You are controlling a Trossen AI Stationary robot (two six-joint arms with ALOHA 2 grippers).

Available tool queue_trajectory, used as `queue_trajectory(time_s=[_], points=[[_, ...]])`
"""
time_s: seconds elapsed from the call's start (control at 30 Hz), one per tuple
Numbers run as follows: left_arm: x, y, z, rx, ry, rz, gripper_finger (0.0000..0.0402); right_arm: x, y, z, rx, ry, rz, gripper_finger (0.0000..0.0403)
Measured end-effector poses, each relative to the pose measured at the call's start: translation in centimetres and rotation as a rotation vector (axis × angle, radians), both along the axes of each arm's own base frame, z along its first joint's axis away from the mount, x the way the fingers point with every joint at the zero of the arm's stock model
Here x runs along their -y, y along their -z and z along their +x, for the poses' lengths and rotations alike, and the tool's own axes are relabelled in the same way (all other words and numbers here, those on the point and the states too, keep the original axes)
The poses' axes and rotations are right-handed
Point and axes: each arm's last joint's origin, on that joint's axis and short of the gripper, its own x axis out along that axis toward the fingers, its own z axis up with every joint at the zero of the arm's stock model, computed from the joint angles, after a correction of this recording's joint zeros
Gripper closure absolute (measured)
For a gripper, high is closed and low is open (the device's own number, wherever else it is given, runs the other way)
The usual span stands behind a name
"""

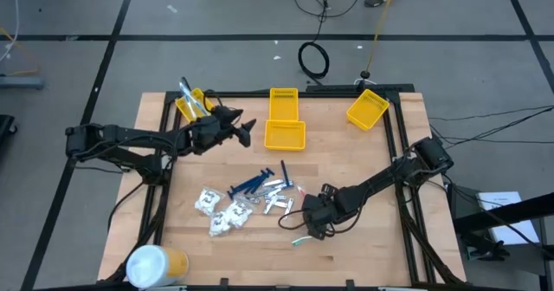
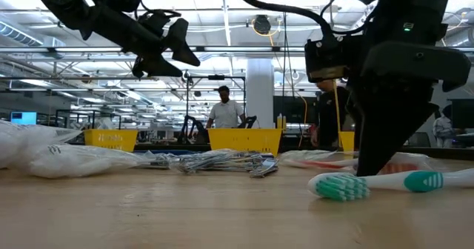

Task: Pick & Place Travel size toiletries
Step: Put the orange toothbrush into the left yellow bin

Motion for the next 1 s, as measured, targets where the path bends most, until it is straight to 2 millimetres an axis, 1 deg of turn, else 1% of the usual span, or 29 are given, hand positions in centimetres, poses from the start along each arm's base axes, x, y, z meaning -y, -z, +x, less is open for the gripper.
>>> queue_trajectory(time_s=[0.1,0.27,0.3,0.33,0.43,0.53,0.67,0.77,0.87,0.93,1.0], points=[[-0.1,0.0,0.0,0.002,-0.004,-0.002,0.0094,0.1,0.0,0.0,-0.005,-0.017,-0.002,0.0267],[0.0,0.0,0.0,0.001,0.024,-0.012,0.0094,0.3,0.1,0.2,-0.01,-0.061,-0.003,0.0365],[0.1,0.1,0.0,0.003,0.024,-0.015,0.0094,0.4,0.1,0.2,-0.01,-0.074,-0.004,0.0382],[0.1,0.1,0.0,0.001,0.023,-0.019,0.0094,0.5,0.0,0.3,-0.007,-0.086,-0.005,0.0389],[0.1,0.4,-0.1,-0.022,0.02,-0.033,0.0094,0.6,-1.3,0.3,0.044,-0.1,-0.017,0.0386],[0.1,0.5,-0.1,-0.036,0.021,-0.034,0.0094,1.1,-2.7,-0.5,0.064,-0.109,-0.086,0.039],[0.1,0.5,-0.1,-0.037,0.021,-0.035,0.0094,2.2,-6.2,-1.4,0.163,-0.082,-0.201,0.0394],[0.1,0.5,-0.1,-0.043,0.021,-0.037,0.0094,3.1,-8.2,-2.2,0.228,-0.061,-0.312,0.0391],[0.1,0.7,-0.2,-0.058,0.021,-0.041,0.0094,4.3,-10.1,-2.4,0.326,-0.031,-0.426,0.0393],[0.1,0.8,-0.2,-0.076,0.02,-0.046,0.0094,5.2,-10.6,-2.5,0.368,-0.014,-0.492,0.0393],[0.1,1.0,-0.3,-0.094,0.021,-0.048,0.0094,6.4,-10.5,-2.6,0.401,-0.008,-0.509,0.0394]])
